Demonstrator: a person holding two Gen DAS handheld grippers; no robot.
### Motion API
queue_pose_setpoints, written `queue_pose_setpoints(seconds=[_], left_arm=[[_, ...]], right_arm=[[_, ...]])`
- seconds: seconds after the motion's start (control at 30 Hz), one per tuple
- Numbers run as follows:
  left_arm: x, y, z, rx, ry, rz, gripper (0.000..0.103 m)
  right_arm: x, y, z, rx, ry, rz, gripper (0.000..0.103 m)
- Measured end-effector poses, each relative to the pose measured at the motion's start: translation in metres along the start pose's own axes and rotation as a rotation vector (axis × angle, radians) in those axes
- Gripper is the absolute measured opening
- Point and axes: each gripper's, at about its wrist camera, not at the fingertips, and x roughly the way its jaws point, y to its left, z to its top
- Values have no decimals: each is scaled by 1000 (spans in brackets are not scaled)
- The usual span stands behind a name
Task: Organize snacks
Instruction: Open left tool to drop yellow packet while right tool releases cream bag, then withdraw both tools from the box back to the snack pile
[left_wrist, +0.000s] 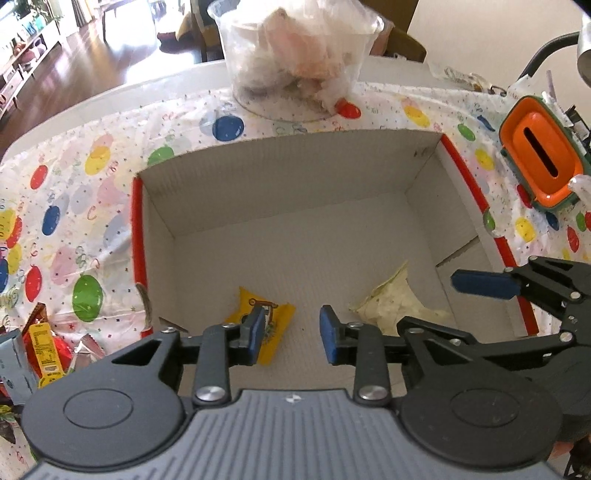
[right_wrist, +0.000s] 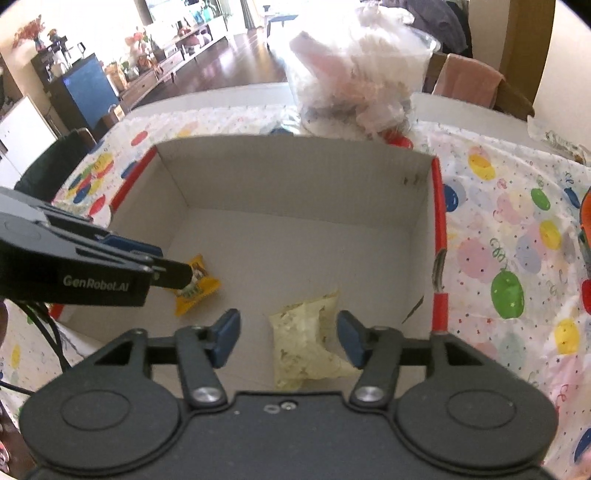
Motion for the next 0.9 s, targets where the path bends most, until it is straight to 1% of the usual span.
queue_pose_setpoints(seconds=[0.03, 0.07, 0.1, 0.13, 0.2, 0.3, 0.33, 0.43, 0.6, 0.67, 0.73, 0.9], left_arm=[[-3, 1, -1, -3, -9, -2, 39], [-7, 1, -2, -6, -19, -4, 48], [-11, 2, -4, -9, -34, -5, 52], [-15, 3, -5, -10, -50, -6, 57], [-22, 4, -7, -12, -73, -2, 59], [-32, 6, -11, -16, -93, -5, 59], [-36, 7, -13, -17, -103, -4, 60], [-46, 8, -19, -22, -137, -3, 65], [-65, 14, -31, -36, -186, -6, 66], [-73, 16, -36, -46, -206, -8, 71], [-82, 19, -41, -50, -237, -1, 74], [-100, 29, -55, -56, -297, 8, 74]], right_arm=[[-3, 0, 0, -3, -9, 3, 64], [-6, 1, 0, -5, -17, 4, 64], [-9, 1, 0, -8, -25, 6, 65], [-12, 1, -1, -11, -32, 8, 69], [-18, 2, -1, -22, -51, 8, 73], [-26, 4, -2, -27, -76, 15, 76], [-28, 4, -2, -25, -83, 20, 79], [-36, 6, -2, -22, -105, 33, 83], [-49, 12, -3, -22, -142, 64, 89], [-53, 17, -3, -29, -157, 66, 90], [-57, 21, -3, -34, -176, 78, 95], [-67, 37, -3, -49, -219, 109, 98]])
